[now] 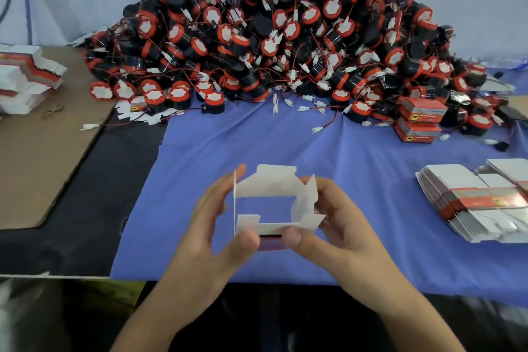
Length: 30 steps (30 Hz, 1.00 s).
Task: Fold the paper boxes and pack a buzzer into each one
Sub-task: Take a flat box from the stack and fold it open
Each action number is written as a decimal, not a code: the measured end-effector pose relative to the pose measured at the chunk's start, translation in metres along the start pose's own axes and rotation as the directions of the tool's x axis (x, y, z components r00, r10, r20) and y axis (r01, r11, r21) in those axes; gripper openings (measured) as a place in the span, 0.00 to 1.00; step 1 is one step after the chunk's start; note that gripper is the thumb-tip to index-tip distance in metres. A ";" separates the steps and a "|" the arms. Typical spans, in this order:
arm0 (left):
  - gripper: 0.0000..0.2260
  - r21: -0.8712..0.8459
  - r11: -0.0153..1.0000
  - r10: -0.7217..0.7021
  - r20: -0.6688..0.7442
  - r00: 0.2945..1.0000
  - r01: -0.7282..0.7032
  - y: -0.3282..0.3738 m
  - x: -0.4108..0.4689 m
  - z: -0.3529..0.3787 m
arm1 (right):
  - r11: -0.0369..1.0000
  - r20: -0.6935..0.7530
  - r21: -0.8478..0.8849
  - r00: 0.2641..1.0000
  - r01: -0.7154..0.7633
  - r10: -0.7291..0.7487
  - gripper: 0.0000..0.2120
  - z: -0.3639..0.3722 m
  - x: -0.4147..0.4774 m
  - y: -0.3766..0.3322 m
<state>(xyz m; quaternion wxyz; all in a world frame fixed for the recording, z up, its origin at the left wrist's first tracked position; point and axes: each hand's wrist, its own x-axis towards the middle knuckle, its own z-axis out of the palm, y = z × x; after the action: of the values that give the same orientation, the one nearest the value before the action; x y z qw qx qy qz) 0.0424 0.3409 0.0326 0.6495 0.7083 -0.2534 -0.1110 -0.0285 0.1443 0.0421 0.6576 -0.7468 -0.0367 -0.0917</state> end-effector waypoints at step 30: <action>0.12 -0.317 0.948 -0.023 -0.120 0.993 -0.016 0.006 -0.001 0.033 | 0.890 -0.254 0.448 0.942 -0.088 0.221 0.14 0.045 0.003 -0.002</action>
<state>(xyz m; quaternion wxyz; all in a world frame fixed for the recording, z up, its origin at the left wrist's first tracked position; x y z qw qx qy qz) 0.0243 0.3122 0.0337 0.7688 0.6007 -0.1909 -0.1080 -0.0217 0.1891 0.0392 0.8093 -0.5611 0.1038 -0.1396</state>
